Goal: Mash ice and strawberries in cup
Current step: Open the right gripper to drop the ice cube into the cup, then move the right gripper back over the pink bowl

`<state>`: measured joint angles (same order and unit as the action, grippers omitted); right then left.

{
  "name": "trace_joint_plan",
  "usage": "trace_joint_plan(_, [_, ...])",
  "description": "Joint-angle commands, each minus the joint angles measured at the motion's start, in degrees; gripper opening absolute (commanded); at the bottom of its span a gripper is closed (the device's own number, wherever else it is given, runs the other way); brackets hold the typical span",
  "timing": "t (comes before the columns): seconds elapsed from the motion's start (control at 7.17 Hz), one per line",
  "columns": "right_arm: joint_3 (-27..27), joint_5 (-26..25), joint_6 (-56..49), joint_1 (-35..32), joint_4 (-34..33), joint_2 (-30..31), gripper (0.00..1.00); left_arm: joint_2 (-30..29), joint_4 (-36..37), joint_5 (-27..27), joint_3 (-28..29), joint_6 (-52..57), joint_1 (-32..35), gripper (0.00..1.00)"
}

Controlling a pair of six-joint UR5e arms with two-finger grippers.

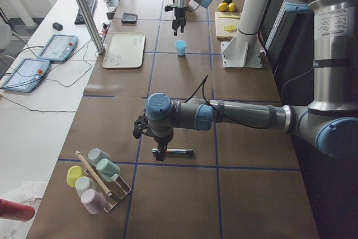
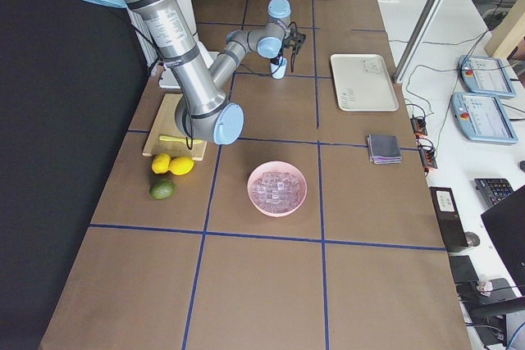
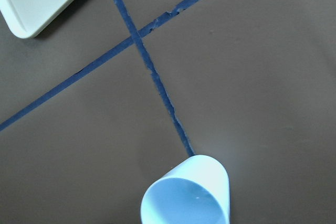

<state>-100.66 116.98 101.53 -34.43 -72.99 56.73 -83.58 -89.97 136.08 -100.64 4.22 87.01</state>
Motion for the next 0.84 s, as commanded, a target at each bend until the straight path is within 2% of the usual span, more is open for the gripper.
trace_joint_plan(0.0, [-6.81,13.73,-11.0,-12.52,-2.77,10.55,1.0,0.0,-0.03,-0.03,0.0,0.0,0.0,1.0])
trace_joint_plan(0.14, [-8.13,16.76,-19.61,-17.37,-2.77,16.17,1.0,0.0,0.06,-0.03,0.0,0.0,0.0,1.0])
trace_joint_plan(0.42, [-9.98,18.72,-39.12,-25.12,-2.69,27.95,1.0,0.0,-0.03,-0.03,0.0,0.0,0.0,1.0])
trace_joint_plan(0.7, [-9.64,19.52,-54.08,-31.19,-2.77,34.21,1.0,0.09,-0.03,-0.03,0.0,0.0,0.0,1.0])
